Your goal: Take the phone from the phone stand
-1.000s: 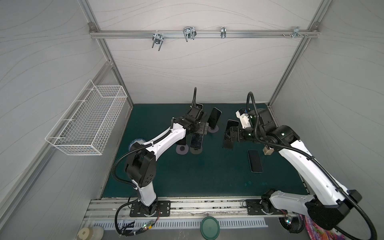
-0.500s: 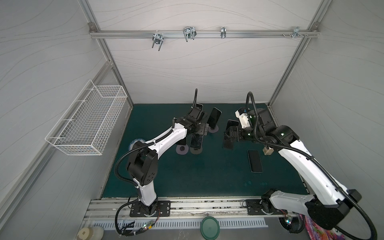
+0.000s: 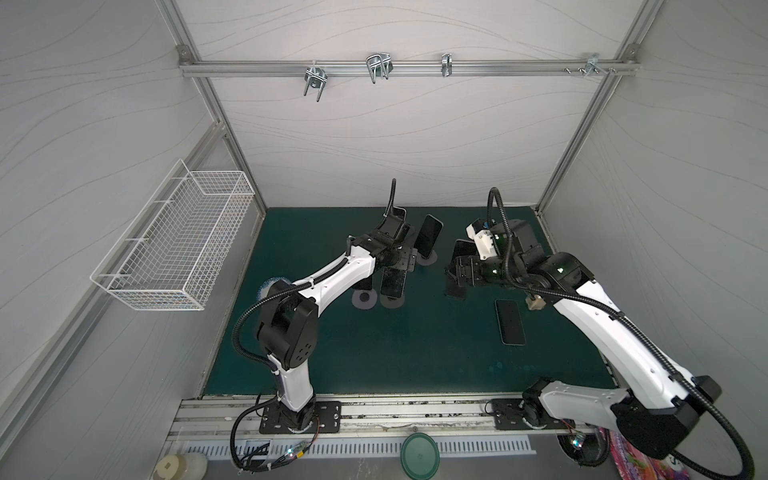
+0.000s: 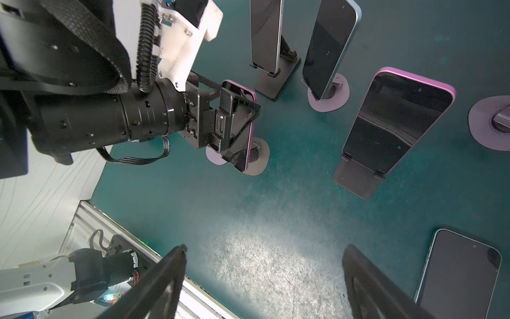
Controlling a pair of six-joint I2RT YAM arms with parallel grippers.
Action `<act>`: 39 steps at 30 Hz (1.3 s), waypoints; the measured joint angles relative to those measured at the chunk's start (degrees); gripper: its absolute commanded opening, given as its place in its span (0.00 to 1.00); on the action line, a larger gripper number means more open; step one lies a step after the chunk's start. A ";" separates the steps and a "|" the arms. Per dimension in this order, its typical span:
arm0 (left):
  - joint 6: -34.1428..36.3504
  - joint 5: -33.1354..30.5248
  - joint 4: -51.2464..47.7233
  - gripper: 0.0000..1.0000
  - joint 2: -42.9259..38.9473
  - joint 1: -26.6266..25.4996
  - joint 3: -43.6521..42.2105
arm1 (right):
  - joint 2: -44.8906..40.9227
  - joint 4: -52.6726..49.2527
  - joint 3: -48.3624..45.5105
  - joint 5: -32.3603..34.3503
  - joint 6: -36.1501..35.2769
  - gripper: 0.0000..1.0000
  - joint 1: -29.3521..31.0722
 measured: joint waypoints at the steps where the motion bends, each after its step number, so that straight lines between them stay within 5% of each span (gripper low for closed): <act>1: 0.00 0.00 0.00 0.90 0.15 0.00 0.00 | 0.00 0.00 0.00 0.00 0.00 0.90 0.00; 39: 0.15 -1.25 0.04 0.87 1.97 0.00 0.00 | 0.90 0.90 -0.35 -0.02 -0.04 0.90 0.11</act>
